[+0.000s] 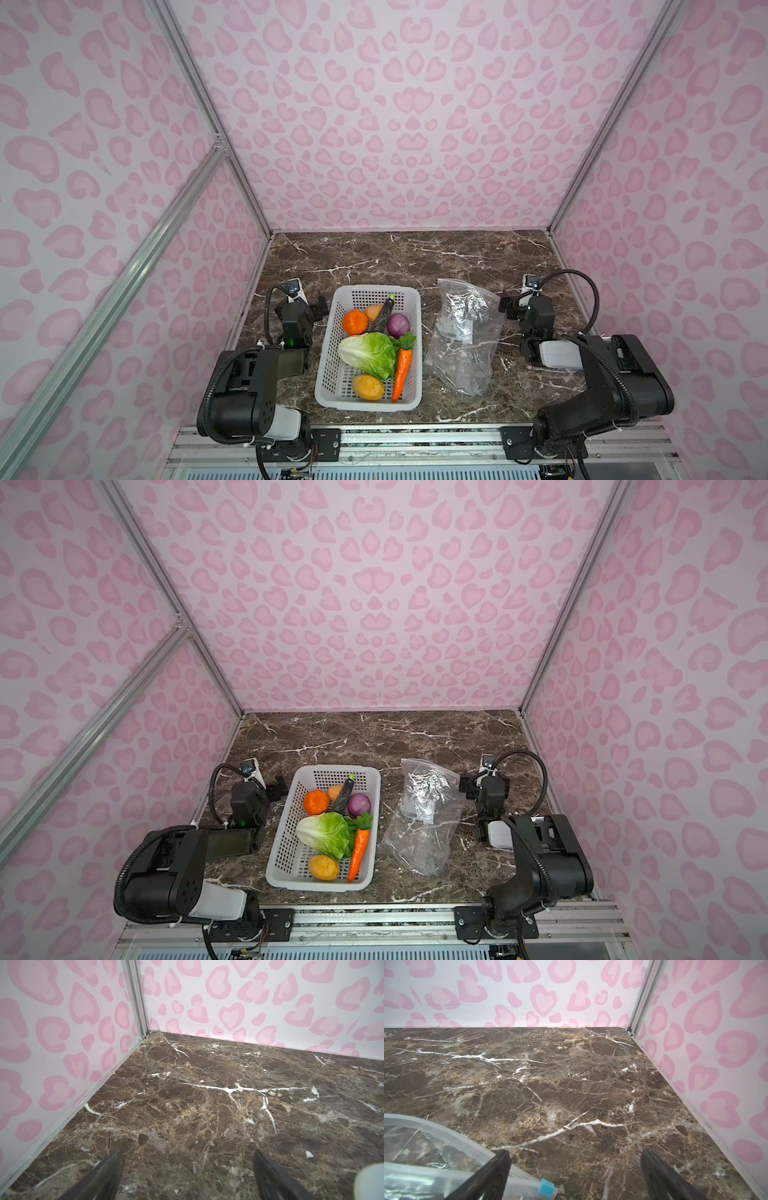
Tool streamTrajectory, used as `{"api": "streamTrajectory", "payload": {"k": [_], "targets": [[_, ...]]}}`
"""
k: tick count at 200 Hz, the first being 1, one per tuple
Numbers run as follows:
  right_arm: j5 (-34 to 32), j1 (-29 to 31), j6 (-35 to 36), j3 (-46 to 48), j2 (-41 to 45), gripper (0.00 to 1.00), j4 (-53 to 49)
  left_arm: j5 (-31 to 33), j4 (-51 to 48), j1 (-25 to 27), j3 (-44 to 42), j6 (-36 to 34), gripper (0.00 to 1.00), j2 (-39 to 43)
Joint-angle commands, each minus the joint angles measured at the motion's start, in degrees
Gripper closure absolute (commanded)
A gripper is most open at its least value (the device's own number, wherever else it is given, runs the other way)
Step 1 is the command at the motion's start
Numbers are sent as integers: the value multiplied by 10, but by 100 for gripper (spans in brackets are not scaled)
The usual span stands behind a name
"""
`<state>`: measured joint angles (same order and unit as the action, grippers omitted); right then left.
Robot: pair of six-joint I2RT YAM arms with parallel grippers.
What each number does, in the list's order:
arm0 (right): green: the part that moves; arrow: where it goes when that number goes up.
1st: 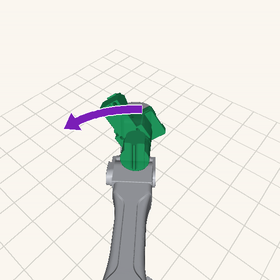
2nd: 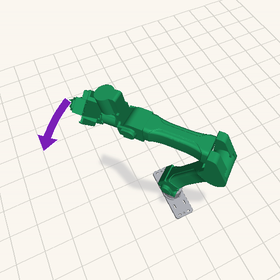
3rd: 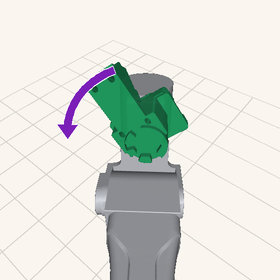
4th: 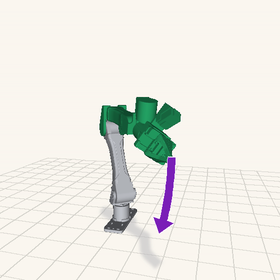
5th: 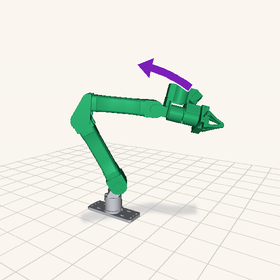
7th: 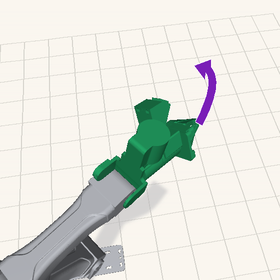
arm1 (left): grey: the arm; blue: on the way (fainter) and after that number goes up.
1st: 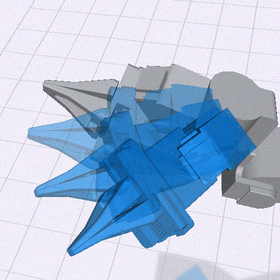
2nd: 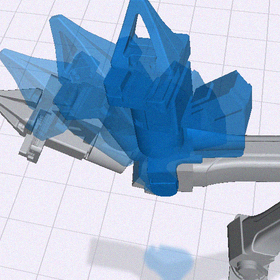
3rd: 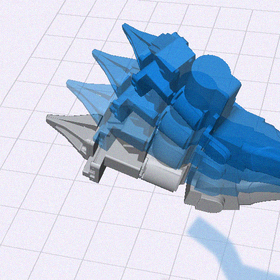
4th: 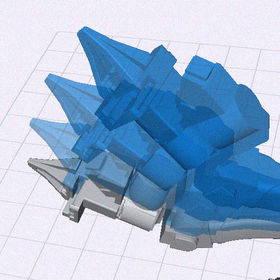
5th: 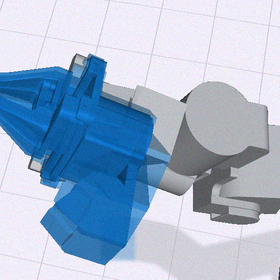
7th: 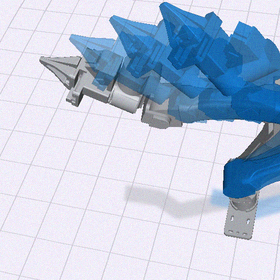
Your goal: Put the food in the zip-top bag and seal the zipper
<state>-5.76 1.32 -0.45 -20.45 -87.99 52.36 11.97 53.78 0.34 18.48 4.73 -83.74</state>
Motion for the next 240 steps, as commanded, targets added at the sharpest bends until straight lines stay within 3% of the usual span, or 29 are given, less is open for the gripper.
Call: {"api": "streamTrajectory", "payload": {"k": [1,217,240], "targets": [[-3,0,-2,-1,-2,1,10,-1,14,-1,5,-5,2,-1],[14,-8,-6,0,2,1,10,-3,17,-2,2,-4,2,1],[6,-8,-10,-1,5,4,19,19,-9,-2,11,7,3,18]]}}
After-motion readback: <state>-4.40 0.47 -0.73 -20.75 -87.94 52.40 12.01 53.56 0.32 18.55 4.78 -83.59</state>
